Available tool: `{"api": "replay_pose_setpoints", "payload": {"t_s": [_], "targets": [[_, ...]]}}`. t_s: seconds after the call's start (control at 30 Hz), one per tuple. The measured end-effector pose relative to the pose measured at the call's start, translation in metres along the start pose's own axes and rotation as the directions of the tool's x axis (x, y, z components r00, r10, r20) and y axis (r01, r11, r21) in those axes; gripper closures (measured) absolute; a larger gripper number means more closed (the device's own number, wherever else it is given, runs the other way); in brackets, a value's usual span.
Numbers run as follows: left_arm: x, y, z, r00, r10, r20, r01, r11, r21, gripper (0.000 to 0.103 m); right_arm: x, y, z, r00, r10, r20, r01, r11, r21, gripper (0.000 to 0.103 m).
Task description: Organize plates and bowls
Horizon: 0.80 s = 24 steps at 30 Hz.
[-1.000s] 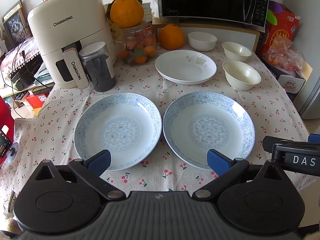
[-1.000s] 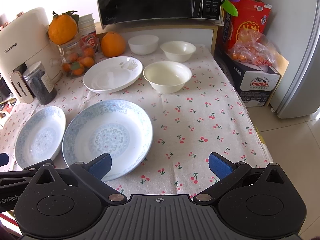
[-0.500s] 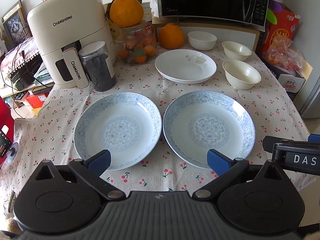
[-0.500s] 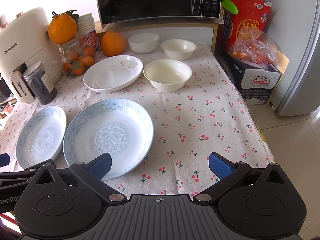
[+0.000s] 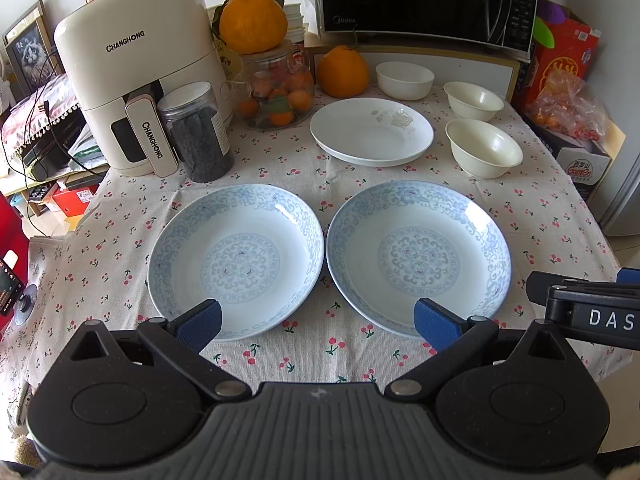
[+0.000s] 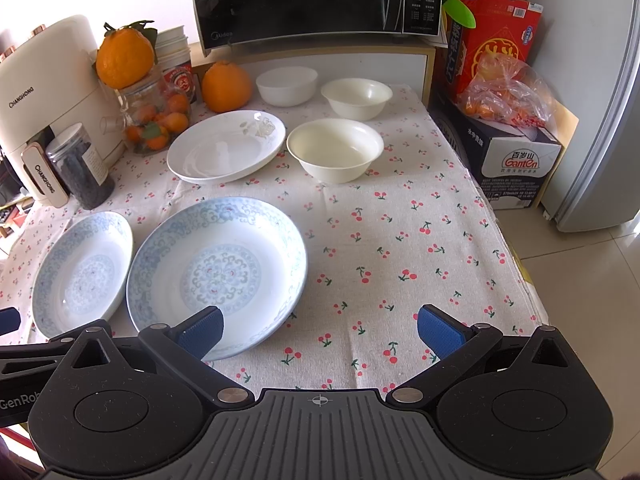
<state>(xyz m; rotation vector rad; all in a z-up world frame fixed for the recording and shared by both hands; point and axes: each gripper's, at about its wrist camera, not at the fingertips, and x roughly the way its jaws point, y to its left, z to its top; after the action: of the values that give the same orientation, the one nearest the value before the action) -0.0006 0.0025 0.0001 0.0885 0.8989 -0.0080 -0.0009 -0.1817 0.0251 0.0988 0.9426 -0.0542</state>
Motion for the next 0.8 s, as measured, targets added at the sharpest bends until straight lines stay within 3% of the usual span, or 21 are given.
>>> {"api": "replay_pose_setpoints", "payload": {"t_s": [0.8], "targets": [[0.0009,0.0008,-0.0047,1.0,0.005,-0.005,-0.005,1.0,0.005,0.0,0.0009,0.0002,0.0013,1.0,-0.001,-0.002,0.001,1.0,0.0,0.0]]}}
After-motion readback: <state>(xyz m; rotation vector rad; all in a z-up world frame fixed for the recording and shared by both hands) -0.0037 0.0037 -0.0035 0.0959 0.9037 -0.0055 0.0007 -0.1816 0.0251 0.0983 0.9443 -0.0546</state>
